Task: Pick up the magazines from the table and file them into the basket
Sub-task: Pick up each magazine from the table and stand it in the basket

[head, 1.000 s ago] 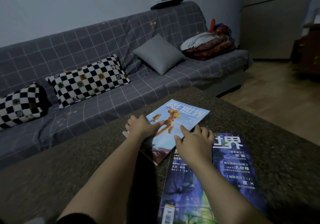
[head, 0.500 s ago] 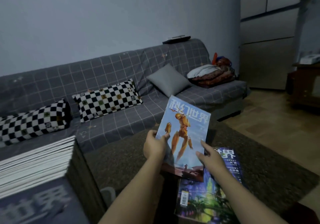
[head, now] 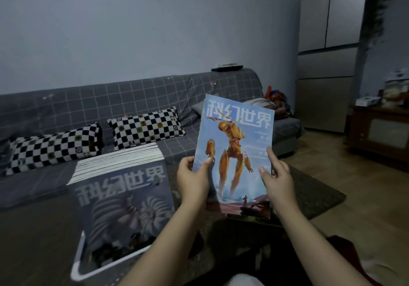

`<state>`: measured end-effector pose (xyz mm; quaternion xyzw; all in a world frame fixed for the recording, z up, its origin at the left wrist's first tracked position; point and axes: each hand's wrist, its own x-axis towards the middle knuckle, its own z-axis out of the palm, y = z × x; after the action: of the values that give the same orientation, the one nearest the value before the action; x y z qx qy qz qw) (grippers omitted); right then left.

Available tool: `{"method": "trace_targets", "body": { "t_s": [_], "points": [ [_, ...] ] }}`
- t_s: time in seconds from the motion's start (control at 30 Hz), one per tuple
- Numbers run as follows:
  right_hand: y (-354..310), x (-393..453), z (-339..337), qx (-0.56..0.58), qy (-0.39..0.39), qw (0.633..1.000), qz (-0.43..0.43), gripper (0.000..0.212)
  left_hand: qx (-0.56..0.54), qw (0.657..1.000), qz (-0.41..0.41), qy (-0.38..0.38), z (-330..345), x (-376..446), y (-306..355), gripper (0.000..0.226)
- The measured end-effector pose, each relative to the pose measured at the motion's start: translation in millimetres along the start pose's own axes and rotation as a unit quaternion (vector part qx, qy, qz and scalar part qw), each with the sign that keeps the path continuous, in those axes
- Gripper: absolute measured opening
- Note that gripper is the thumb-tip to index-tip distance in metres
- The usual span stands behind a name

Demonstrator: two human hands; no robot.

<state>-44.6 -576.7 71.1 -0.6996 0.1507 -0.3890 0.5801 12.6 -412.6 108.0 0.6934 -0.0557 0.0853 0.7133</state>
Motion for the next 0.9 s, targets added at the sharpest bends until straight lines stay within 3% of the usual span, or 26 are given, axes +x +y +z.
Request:
{"method": "trace_targets", "body": {
  "t_s": [0.2,0.33,0.53,0.9],
  "points": [
    [-41,-65,27,-0.026,-0.058,0.995,-0.077,0.062,-0.050,0.996,0.074,0.028,-91,-43,12,0.015],
    [-58,-95,65,0.017,-0.117,0.991,-0.059,0.075,-0.039,0.989,0.128,0.055,-146,-51,7,0.046],
    [-67,-106,123,0.079,-0.171,0.982,-0.026,0.030,0.001,0.982,0.155,0.111,-204,-38,-9,0.053],
    [-45,-102,174,0.045,-0.151,0.987,-0.022,0.024,0.091,0.959,0.170,0.208,-232,-14,-50,0.045]
  ]
}}
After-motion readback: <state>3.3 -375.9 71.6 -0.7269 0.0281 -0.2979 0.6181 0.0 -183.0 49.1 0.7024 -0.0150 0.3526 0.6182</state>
